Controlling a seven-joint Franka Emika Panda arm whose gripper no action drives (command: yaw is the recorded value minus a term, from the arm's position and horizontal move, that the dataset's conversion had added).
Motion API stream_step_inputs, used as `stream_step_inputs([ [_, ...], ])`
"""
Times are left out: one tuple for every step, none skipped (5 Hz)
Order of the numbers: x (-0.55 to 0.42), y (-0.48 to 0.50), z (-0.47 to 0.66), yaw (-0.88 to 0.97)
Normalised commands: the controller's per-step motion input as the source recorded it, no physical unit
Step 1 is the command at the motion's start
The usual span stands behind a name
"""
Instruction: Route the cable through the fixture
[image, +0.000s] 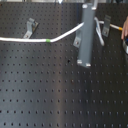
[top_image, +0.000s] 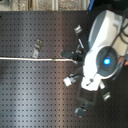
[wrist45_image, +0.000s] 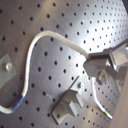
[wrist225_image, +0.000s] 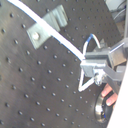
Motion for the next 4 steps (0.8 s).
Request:
stream_step_inputs([
  [-0.436,0.12,0.06,0.27],
  [-0.491,-0.054,0.14,0.16],
  [-0.446,-0.311,0.12,0.06],
  [-0.266,-0.553,0.09,0.0],
])
